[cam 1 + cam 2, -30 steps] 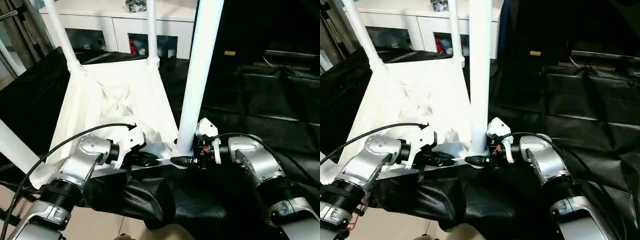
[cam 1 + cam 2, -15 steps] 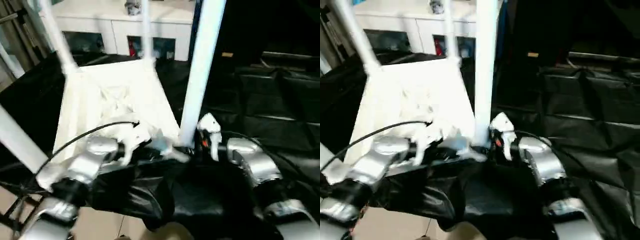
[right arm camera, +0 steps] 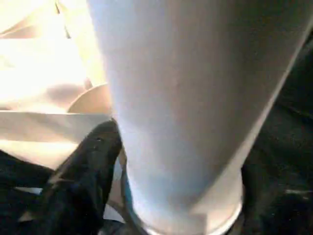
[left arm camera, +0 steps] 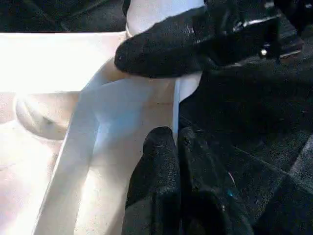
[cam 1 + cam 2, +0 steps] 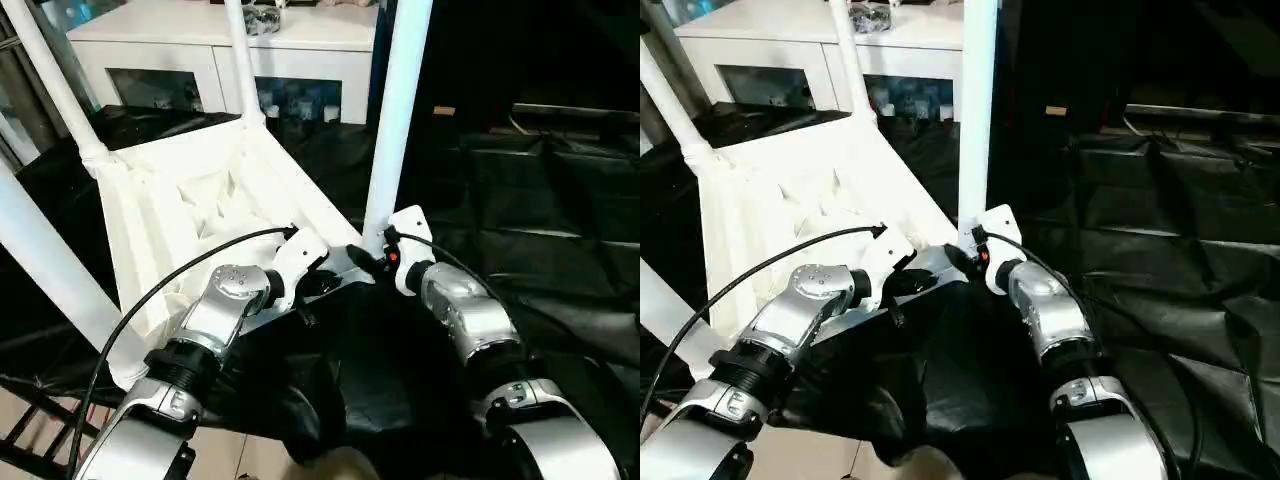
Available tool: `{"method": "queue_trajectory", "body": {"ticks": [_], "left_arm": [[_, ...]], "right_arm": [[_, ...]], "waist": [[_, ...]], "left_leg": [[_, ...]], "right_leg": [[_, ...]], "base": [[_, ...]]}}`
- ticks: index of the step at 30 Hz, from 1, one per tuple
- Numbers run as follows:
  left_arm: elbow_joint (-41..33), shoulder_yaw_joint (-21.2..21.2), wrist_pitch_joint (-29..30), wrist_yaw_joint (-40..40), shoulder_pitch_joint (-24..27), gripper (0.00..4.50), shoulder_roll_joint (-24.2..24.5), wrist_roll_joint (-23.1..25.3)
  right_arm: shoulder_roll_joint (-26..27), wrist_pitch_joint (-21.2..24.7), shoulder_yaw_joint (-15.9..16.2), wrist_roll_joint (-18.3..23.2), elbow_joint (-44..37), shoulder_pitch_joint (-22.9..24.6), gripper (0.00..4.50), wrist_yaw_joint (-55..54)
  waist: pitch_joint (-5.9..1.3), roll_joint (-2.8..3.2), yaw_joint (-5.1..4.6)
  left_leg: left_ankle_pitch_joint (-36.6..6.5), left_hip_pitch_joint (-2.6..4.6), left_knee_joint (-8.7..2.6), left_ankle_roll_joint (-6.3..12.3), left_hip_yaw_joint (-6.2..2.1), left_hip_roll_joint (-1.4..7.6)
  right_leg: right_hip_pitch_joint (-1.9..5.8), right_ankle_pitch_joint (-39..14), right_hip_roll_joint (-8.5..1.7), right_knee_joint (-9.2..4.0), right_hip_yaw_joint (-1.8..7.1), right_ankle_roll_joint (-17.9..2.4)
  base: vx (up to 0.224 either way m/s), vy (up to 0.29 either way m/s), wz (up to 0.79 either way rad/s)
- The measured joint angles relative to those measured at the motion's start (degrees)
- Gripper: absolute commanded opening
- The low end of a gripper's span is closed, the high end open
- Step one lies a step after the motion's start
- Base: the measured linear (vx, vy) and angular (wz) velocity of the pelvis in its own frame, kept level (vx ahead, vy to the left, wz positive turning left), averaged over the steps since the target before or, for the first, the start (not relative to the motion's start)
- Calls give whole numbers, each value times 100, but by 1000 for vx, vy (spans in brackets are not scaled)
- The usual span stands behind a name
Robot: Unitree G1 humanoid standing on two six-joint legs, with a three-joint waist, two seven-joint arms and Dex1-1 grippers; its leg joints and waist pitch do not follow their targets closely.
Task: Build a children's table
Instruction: Rotate leg to tighten
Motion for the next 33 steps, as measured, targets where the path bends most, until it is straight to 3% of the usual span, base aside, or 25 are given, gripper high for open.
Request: {"method": "queue_trajectory", "body": {"ticks": [5,17,27,32,33], "left_arm": [[-6,1,-71,-141,2,0,79,-6],[-409,-27,-343,-1339,244,0,709,-253],[-760,-138,-485,-2352,516,0,1185,-485],[-818,-154,-485,-2501,566,0,1248,-533],[-830,-155,-485,-2516,574,0,1251,-533]], "right_arm": [[-65,-109,2,3,3,20,385,369],[-915,-251,395,219,-438,230,385,2661],[-1228,-340,755,418,-758,388,385,3906],[-1240,-340,814,429,-802,401,349,4036],[-1248,-339,817,429,-803,401,323,4045]], "waist": [[5,-5,0],[10,-10,45],[17,-20,174],[19,-25,184],[20,-25,186]], "left_leg": [[0,-1,-6,0,0,0],[0,-80,5,3,0,4],[-1,-81,17,3,1,9],[-2,-85,26,4,1,8],[-2,-85,26,4,1,8]], "right_leg": [[-6,-1,0,-1,-2,1],[-86,-6,-1,2,-12,-4],[-88,-5,0,7,-15,-5],[-87,-4,-2,8,-14,-6],[-86,-4,-3,8,-15,-6]], "base": [[0,0,0],[0,0,0],[0,0,0],[0,0,0],[0,0,0]]}}
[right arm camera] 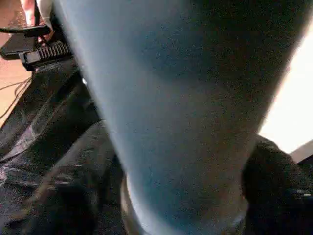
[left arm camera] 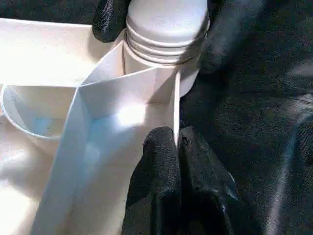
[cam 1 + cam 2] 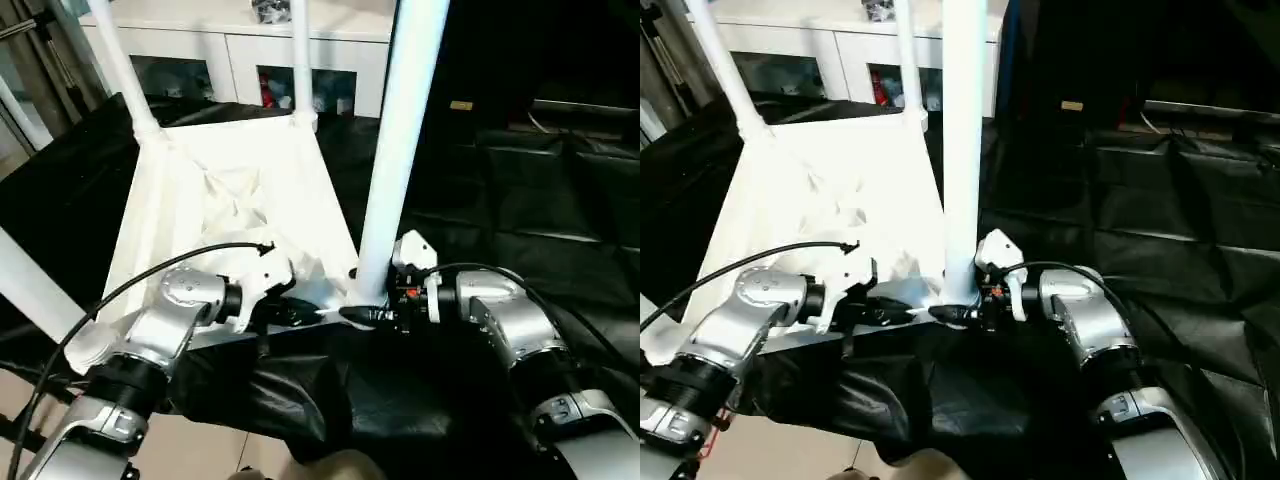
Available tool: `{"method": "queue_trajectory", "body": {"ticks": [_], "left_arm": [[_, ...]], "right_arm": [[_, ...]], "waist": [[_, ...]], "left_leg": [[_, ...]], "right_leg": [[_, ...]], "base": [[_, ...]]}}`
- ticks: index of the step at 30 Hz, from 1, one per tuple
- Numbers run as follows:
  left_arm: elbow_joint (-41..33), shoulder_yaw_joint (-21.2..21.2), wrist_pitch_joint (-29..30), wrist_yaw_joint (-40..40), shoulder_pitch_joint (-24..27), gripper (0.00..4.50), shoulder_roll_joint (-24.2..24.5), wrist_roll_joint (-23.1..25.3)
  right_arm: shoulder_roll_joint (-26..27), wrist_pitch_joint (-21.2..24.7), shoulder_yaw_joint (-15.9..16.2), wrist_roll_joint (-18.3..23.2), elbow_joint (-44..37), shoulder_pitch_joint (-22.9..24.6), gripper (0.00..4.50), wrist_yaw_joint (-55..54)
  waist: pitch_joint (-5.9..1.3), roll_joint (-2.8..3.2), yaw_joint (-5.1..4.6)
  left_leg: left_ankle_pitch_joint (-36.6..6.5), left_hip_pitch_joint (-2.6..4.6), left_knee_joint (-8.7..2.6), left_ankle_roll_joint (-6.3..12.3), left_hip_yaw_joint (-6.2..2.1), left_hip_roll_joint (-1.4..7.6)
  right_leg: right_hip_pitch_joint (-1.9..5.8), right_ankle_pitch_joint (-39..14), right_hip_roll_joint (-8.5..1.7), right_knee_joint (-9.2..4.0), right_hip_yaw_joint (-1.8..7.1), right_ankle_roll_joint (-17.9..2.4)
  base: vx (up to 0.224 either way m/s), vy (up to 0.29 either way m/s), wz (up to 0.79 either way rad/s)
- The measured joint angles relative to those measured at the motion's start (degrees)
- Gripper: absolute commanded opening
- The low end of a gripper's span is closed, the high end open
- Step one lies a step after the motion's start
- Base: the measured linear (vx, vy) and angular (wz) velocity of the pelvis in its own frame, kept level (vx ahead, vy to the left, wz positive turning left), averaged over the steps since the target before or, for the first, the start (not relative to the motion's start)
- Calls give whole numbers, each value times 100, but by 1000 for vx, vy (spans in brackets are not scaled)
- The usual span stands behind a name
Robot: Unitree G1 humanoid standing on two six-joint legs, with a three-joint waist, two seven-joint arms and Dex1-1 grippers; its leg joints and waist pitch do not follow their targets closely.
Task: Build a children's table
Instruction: Rotate leg to tighten
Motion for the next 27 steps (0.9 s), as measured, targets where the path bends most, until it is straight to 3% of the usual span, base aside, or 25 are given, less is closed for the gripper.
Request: {"method": "queue_trajectory", "body": {"ticks": [7,14,21,27], "left_arm": [[-81,-1,0,-38,58,0,25,0],[-38,-1,-3,179,42,0,-104,56],[668,72,55,1341,-407,0,-659,333],[958,159,389,2159,-681,0,-1132,513]], "right_arm": [[-24,17,9,3,-15,6,277,75],[62,31,-6,-7,-43,67,270,-164],[672,33,-564,-159,488,-69,269,-2161],[1048,156,-792,-290,809,-326,269,-3556]], "waist": [[0,0,-2],[0,1,-1],[-3,-9,-54],[-15,1,-83]], "left_leg": [[0,0,0,0,0,0],[1,4,8,1,0,-1],[7,20,15,-1,1,-4],[7,20,15,-1,2,-8]], "right_leg": [[0,0,0,1,-1,0],[3,0,-2,11,2,0],[28,16,-2,18,11,-10],[34,18,-4,12,15,-10]], "base": [[0,0,0],[0,0,0],[0,0,0],[0,0,0]]}}
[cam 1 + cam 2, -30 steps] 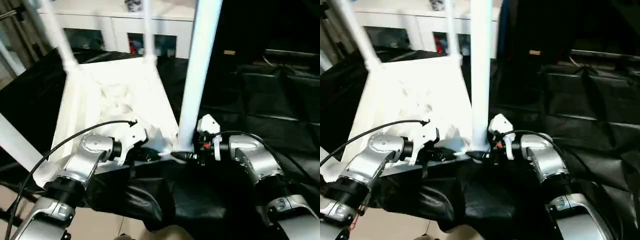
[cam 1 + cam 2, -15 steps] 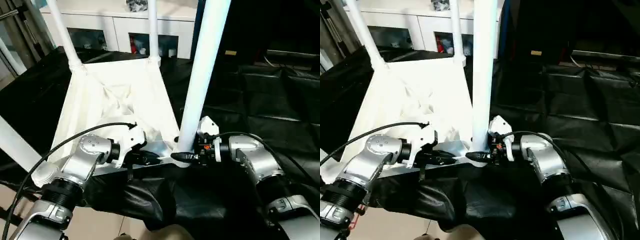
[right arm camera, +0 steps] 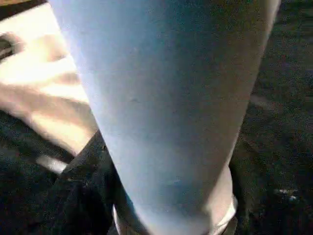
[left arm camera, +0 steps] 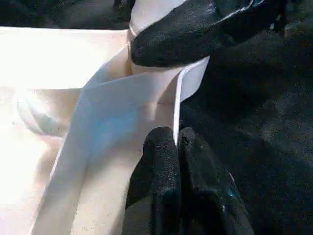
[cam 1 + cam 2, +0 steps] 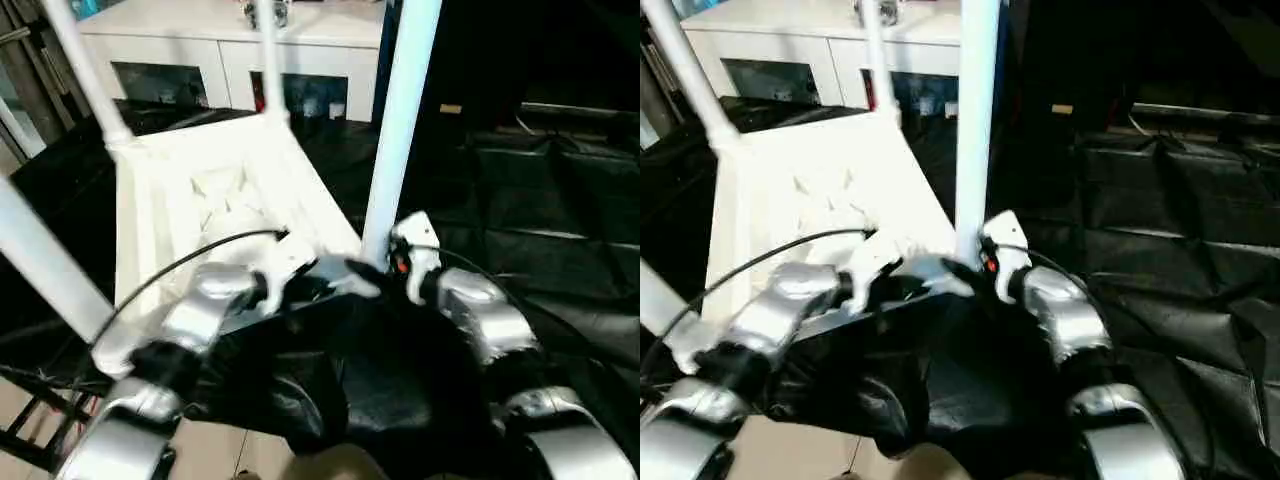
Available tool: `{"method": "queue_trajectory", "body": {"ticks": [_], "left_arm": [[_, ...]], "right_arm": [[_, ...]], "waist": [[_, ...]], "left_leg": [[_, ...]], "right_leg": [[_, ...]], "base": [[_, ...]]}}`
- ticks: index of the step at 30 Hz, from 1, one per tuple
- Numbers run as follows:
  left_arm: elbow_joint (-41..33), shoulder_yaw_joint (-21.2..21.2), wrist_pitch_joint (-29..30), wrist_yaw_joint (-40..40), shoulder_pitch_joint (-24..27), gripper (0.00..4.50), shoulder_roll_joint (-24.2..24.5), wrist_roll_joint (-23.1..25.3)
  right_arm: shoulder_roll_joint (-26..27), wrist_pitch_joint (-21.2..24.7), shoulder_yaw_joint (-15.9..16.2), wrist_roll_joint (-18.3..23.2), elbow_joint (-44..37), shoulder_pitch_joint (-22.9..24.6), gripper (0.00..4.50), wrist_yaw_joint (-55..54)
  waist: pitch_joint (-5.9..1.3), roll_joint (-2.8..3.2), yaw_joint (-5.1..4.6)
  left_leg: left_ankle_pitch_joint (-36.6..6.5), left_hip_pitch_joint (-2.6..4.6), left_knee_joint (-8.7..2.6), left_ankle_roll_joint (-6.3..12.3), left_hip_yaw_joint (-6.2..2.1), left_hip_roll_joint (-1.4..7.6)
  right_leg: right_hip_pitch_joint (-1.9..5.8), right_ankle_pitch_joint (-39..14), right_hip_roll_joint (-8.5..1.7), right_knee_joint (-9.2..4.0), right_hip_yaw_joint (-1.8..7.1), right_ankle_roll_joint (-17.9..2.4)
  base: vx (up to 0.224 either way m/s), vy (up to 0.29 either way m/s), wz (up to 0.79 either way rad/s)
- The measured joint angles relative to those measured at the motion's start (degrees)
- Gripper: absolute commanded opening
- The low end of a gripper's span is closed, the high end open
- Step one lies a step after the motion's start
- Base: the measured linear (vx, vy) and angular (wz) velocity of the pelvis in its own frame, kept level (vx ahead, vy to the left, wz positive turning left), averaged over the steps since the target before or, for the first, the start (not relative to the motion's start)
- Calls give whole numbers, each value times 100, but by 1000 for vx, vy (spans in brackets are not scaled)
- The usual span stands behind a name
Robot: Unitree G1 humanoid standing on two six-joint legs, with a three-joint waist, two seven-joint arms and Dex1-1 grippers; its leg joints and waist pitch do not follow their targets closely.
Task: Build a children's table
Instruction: Rotate leg to tighten
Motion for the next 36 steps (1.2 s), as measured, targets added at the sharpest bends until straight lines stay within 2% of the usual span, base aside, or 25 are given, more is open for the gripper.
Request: {"method": "queue_trajectory", "body": {"ticks": [2,3,5,10,18,25,32,34,36], "left_arm": [[95,5,31,191,-77,0,-128,41],[116,8,30,263,-91,0,-170,68],[133,18,15,291,-99,0,-191,84],[149,20,-29,304,-106,0,-181,99],[80,16,-292,-209,-15,0,166,32],[-310,-33,-479,-1192,277,0,645,-205],[-591,-119,-542,-1894,471,0,975,-363],[-669,-129,-532,-2085,535,0,1080,-445],[-711,-131,-522,-2185,560,0,1130,-465]], "right_arm": [[39,-10,-24,-95,102,-100,269,-269],[57,-31,-34,-129,165,-133,304,-362],[91,-87,-56,-156,218,-151,339,-424],[123,-176,-57,-180,263,-167,379,-374],[-83,-148,9,-58,173,-137,448,746],[-599,-125,420,90,-96,-45,448,2247],[-928,-75,589,248,-395,113,448,3295],[-1014,-58,616,302,-427,126,416,3467],[-1024,-55,644,308,-428,128,413,3519]], "waist": [[-3,4,-4],[-6,7,-2],[-8,11,0],[-7,9,-16],[-6,9,-77],[-1,13,-65],[7,7,41],[8,6,66],[10,5,71]], "left_leg": [[0,-1,-3,0,0,-2],[-1,-1,-6,1,0,-2],[-2,-1,-9,1,0,-2],[-1,-2,-8,1,0,-1],[-1,-10,-17,1,-3,1],[-3,-18,-11,3,-3,6],[-4,-19,-11,3,-2,8],[-3,-19,-10,3,-1,9],[-3,-18,-8,3,-1,9]], "right_leg": [[2,0,-3,-7,-2,0],[5,-1,-3,-11,-3,1],[6,-1,-3,-16,-5,2],[6,-1,-3,-16,-6,2],[-7,-1,2,-17,-18,2],[-28,-1,2,-18,-20,-1],[-31,-1,1,-18,-20,-1],[-33,-1,1,-16,-21,-1],[-33,-1,1,-15,-20,-1]], "base": [[0,0,0],[0,0,0],[0,0,0],[0,0,0],[0,0,0],[0,0,0],[0,0,0],[0,0,0],[0,0,0]]}}
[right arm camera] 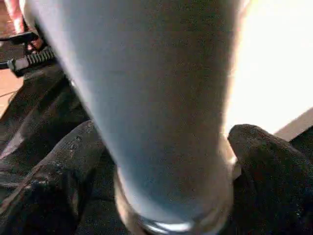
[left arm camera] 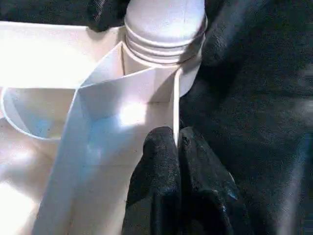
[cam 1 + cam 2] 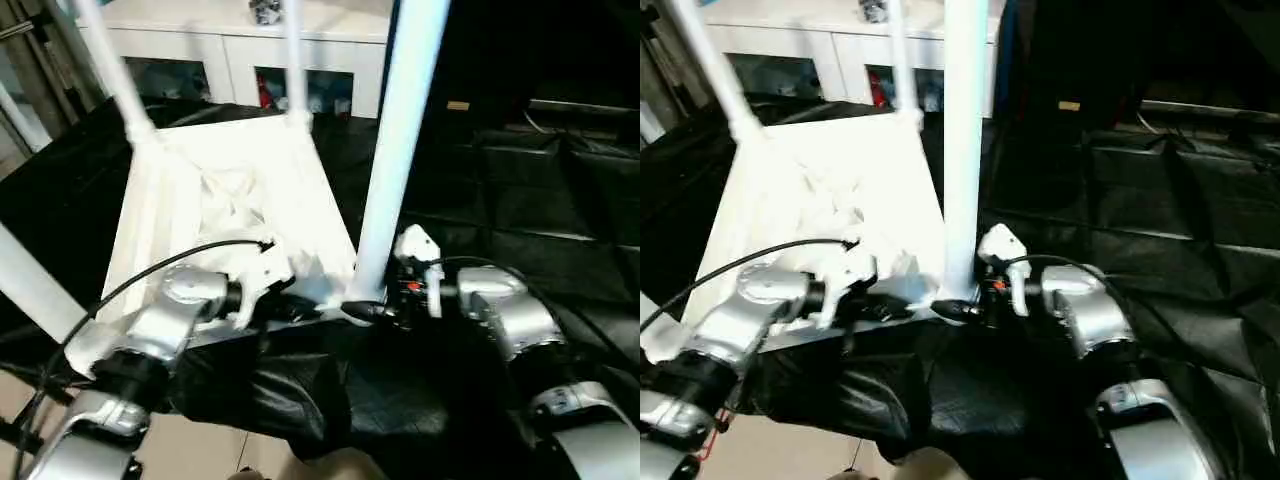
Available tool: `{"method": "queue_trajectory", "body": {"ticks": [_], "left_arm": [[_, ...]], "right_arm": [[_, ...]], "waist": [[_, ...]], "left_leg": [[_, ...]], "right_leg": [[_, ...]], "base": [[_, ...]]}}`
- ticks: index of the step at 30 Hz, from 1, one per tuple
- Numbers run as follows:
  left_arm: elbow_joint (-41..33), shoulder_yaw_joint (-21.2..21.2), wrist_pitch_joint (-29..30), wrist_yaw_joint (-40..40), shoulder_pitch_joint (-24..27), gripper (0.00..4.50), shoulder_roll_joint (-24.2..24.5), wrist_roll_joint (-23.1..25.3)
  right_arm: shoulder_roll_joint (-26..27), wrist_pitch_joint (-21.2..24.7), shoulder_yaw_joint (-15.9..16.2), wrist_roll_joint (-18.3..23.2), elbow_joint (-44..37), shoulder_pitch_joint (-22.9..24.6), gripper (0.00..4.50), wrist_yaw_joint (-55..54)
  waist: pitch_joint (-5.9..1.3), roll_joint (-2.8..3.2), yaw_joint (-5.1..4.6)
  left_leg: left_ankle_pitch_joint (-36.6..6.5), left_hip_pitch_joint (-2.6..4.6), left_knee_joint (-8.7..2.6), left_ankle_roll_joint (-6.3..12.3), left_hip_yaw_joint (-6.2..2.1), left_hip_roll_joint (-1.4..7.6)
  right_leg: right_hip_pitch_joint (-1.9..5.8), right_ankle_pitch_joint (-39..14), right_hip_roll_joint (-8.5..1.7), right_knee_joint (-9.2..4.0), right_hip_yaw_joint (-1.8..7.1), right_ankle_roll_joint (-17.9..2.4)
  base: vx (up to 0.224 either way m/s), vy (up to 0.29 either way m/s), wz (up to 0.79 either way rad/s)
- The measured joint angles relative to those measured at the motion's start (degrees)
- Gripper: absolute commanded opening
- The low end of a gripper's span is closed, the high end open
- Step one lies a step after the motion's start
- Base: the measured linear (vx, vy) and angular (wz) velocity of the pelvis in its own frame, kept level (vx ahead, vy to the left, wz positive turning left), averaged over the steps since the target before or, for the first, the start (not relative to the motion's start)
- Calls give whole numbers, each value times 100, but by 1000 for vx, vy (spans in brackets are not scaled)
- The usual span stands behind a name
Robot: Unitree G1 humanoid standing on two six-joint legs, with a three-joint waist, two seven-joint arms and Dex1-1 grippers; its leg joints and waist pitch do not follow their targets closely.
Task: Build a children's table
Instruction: Rotate leg to tighten
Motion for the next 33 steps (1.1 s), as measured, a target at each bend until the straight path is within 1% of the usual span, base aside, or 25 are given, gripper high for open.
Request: {"method": "queue_trajectory", "body": {"ticks": [1,3,5,7,8,10,12,14,16,17,20,24,27,29,31,33], "left_arm": [[-8,-2,7,-38,6,0,17,-10],[-59,-8,30,-92,36,0,63,-44],[-95,-14,43,-147,55,0,109,-73],[-110,-14,48,-177,68,0,137,-92],[-110,-14,49,-188,69,0,144,-93],[-111,-14,50,-190,74,0,151,-93],[-110,-14,49,-187,74,0,148,-93],[-110,-14,49,-172,81,0,140,-92],[-101,-15,46,-77,87,0,102,-74],[-84,-14,41,18,85,0,38,-52],[95,-10,25,429,-35,0,-175,42],[438,47,108,1060,-277,0,-473,194],[517,57,145,1334,-340,0,-598,253],[730,113,229,1698,-497,0,-803,328],[903,163,356,2197,-654,0,-1045,416],[923,164,465,2521,-703,0,-1195,462]], "right_arm": [[0,0,1,0,0,4,413,32],[-2,-1,2,0,0,4,384,102],[-2,0,2,1,-1,4,375,161],[-7,0,45,8,-38,14,355,219],[-12,0,65,8,-45,14,355,221],[-15,0,96,13,-52,16,334,230],[-10,-1,107,12,-91,53,322,271],[-9,-5,100,13,-102,72,298,266],[-12,-10,90,5,-102,91,284,226],[2,-15,79,-5,-102,103,284,130],[125,-32,-21,-63,-21,104,275,-412],[450,-99,-291,-94,338,-27,272,-1511],[563,-92,-385,-131,396,-52,272,-1926],[769,-61,-560,-168,515,-117,272,-2534],[1025,-5,-721,-210,703,-279,272,-3367],[1200,-1,-859,-211,831,-374,272,-3912]], "waist": [[1,-1,0],[2,-4,0],[3,-4,0],[3,-5,-1],[3,-6,-1],[4,-6,-1],[4,-7,0],[4,-7,2],[5,-8,11],[4,-8,13],[4,-8,2],[4,-7,-54],[2,-4,-72],[1,-2,-79],[1,-2,-104],[0,-3,-143]], "left_leg": [[0,0,1,0,0,0],[0,-1,1,0,0,-1],[0,-1,0,0,0,0],[0,-2,-1,0,0,0],[0,-2,-1,0,0,0],[0,-2,0,0,0,0],[0,-2,2,0,0,0],[0,-1,2,0,0,-1],[0,-2,2,0,0,-1],[0,1,3,0,0,-1],[2,8,10,-1,0,-1],[3,16,9,-2,2,-5],[3,16,5,-2,1,-5],[3,16,4,-2,1,-5],[3,17,10,-2,1,-6],[3,14,7,-2,2,-8]], "right_leg": [[1,0,0,0,0,0],[1,0,0,0,1,0],[0,0,0,-1,0,0],[-1,0,0,0,-1,0],[-1,0,0,0,-1,0],[-1,0,0,0,0,0],[0,0,0,0,0,0],[1,0,0,0,1,0],[2,0,0,0,1,0],[4,0,-1,1,1,0],[11,3,-1,5,5,-3],[19,5,-1,11,11,-4],[28,5,-1,12,11,-3],[29,5,-1,12,10,-3],[27,6,-1,11,13,-3],[29,6,-3,4,16,-3]], "base": [[0,0,0],[0,0,0],[0,0,0],[0,0,0],[0,0,0],[0,0,0],[0,0,0],[0,0,0],[0,0,0],[0,0,0],[0,0,0],[0,0,0],[0,0,0],[0,0,0],[0,0,0],[0,0,0]]}}
